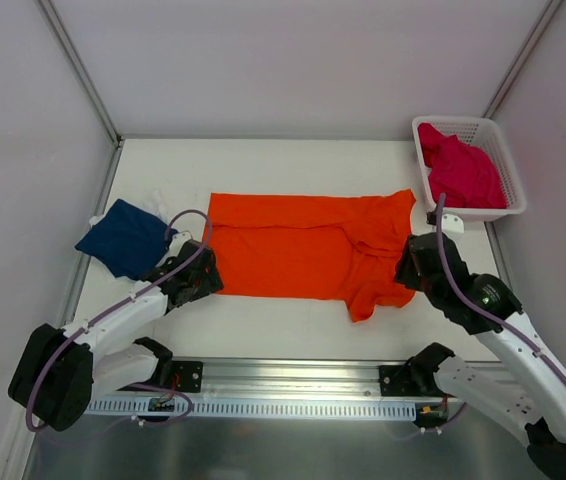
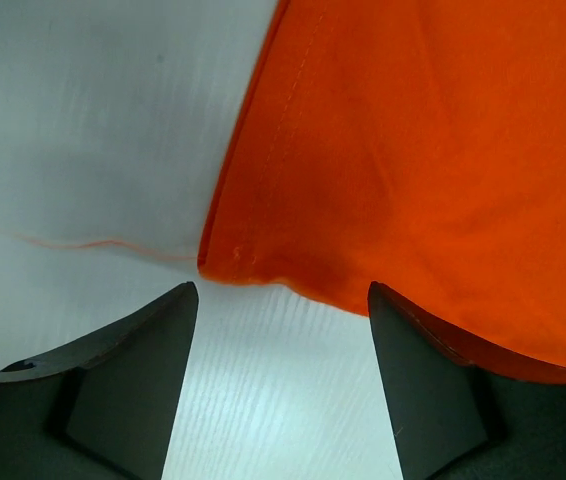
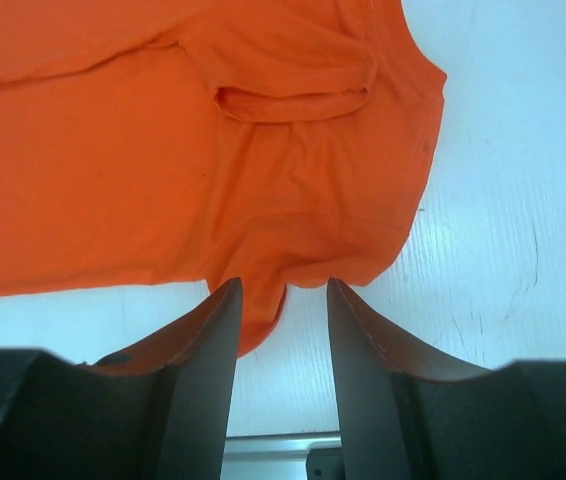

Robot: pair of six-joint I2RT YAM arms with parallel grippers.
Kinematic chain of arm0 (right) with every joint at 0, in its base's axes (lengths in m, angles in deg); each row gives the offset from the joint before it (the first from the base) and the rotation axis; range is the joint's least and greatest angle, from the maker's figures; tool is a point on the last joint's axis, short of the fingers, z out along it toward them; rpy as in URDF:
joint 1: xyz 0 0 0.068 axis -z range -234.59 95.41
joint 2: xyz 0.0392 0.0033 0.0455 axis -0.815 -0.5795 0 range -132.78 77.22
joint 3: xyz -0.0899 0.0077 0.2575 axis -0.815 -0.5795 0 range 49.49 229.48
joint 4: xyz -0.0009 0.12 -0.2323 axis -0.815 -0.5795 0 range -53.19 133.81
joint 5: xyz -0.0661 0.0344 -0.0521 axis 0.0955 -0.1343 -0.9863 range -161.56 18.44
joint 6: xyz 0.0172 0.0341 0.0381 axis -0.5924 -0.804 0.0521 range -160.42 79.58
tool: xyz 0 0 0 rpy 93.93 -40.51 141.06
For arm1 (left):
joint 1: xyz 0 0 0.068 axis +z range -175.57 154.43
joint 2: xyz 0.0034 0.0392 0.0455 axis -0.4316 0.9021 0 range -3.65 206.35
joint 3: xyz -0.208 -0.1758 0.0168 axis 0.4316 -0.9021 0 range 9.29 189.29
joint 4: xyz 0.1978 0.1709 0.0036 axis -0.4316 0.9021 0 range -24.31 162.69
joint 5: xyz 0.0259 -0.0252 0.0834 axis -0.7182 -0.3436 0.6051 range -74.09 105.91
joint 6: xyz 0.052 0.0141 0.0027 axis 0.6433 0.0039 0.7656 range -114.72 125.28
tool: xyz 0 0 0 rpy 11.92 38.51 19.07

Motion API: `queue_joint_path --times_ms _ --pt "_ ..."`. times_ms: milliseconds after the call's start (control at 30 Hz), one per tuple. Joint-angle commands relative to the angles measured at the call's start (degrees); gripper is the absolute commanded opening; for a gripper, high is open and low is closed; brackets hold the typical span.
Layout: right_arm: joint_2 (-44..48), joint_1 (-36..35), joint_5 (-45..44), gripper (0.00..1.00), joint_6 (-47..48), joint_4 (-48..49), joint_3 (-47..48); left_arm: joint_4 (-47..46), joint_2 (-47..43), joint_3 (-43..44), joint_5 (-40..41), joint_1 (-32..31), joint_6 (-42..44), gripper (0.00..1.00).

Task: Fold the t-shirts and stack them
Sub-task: Grap the side of the flattened tshirt closest away from the robot with both arms

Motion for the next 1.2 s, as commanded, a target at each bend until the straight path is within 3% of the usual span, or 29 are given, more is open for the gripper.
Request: queue_joint_path --times_ms 0,333,433,700,767,967,1167 --pt "0.4 -2.2 -3.8 0.43 -3.7 -3.8 -0.6 -4.3 1.6 0.2 0.9 0.5 0.6 0.68" --pt "-1.4 -9.3 -6.1 0.41 -14.4 -9.0 -8.0 -2.6 9.2 3.5 4.3 0.6 -1.3 0.62" --pt "-4.6 -10.2 -3.7 0.42 -16.1 -4.1 -13.1 -2.0 9.4 3.9 4.7 0.6 -1.6 0.53" --pt "-8.5 -11.2 -1.4 0.45 -20.8 1.4 -19.1 -1.3 10.7 4.6 4.3 0.6 -1.8 0.06" --pt "-7.8 -11.2 -2.0 0.46 -22.3 0.5 -20.7 -1.3 10.7 4.7 4.5 0.6 -1.8 0.0" --pt "-9.1 -11.3 -2.2 0.47 -23.9 1.4 -23.2 -1.2 10.5 4.7 3.7 0.6 -1.1 0.0" --pt "-17.6 -11.2 -5.4 0.5 -23.9 4.8 -23.7 -1.3 10.0 4.4 3.9 0.6 -1.1 0.0"
